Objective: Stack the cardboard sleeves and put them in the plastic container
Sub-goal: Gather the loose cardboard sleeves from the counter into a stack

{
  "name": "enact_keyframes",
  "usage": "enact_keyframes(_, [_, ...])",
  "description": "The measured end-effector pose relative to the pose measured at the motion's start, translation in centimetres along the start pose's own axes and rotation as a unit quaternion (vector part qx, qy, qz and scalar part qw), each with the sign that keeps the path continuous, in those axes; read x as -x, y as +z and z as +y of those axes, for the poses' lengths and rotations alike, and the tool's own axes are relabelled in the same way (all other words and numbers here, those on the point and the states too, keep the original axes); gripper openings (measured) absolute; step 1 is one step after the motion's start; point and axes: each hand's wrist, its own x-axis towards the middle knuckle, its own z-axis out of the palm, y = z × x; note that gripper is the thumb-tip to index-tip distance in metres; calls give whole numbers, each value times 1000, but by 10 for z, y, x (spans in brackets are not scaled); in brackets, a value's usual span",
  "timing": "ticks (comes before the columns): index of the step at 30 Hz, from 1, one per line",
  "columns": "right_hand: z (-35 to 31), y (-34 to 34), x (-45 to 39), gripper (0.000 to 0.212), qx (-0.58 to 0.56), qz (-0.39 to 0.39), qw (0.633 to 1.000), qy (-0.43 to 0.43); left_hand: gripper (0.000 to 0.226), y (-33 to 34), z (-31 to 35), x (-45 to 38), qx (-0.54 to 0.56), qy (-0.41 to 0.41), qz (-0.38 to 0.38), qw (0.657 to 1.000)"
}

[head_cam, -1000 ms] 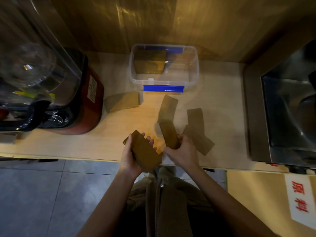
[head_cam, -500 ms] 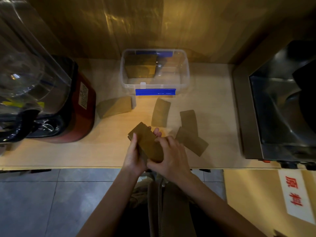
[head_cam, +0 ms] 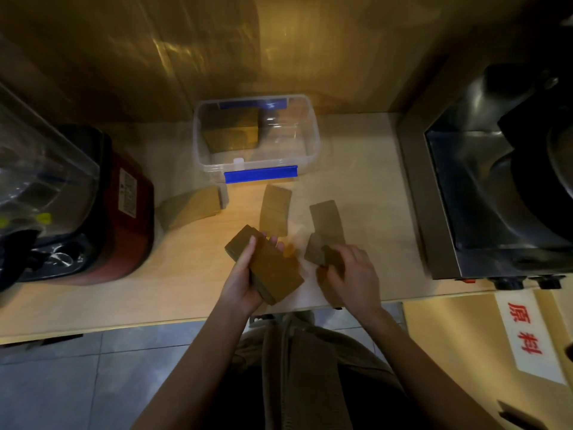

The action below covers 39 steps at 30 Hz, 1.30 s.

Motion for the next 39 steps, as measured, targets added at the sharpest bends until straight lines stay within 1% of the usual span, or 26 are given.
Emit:
enact_keyframes(3, [34, 10, -3, 65, 111, -96, 989, 15, 27, 2, 0, -3, -12, -6, 4, 1000])
enact_keyframes(4, [40, 11, -2, 68, 128, -120, 984, 14, 28, 3, 0, -4, -17, -9, 8, 1000])
enact_keyframes(5, [44, 11, -2, 68, 132, -127, 983, 13, 29, 3, 0, -6, -22, -11, 13, 1000])
enact_keyframes(8, [47, 10, -3, 61, 119, -96, 988, 20, 30, 3, 0, -10, -23, -17, 16, 999])
enact_keyframes(10, [45, 9, -4, 57, 119, -95, 988, 19, 28, 2, 0, -10, -25, -17, 15, 999])
enact_keyframes(12, [42, 9, -9, 58, 119, -103, 987, 18, 27, 3, 2, -10, -27, -16, 13, 999])
enact_keyframes(14, [39, 3, -16, 59, 93, -96, 991, 22, 27, 7, 2, -12, -33, -13, 16, 999])
enact_keyframes(17, [29, -7, -29, 60, 42, -57, 997, 23, 30, 13, 4, -14, -35, -15, 24, 999])
enact_keyframes(20, [19, -11, -41, 61, 10, -40, 997, 63, 27, 12, 3, -14, -35, -22, 31, 999])
enact_keyframes(25, [5, -2, -58, 63, -12, -53, 992, 111, 26, 9, 8, -12, -30, -11, 29, 999])
enact_keyframes(28, [1, 6, -59, 65, -1, -52, 990, 130, 26, 6, 9, -11, -27, -4, 37, 999])
enact_keyframes(34, [0, 13, -61, 71, 55, -62, 989, 125, 30, 1, 12, -12, -29, -1, 51, 998])
enact_keyframes(38, [-3, 15, -62, 74, 87, -52, 987, 127, 30, -1, 11, -11, -20, -3, 40, 999])
enact_keyframes(39, [-4, 16, -62, 73, 91, -51, 986, 129, 34, -2, 11, -10, -20, -3, 34, 999])
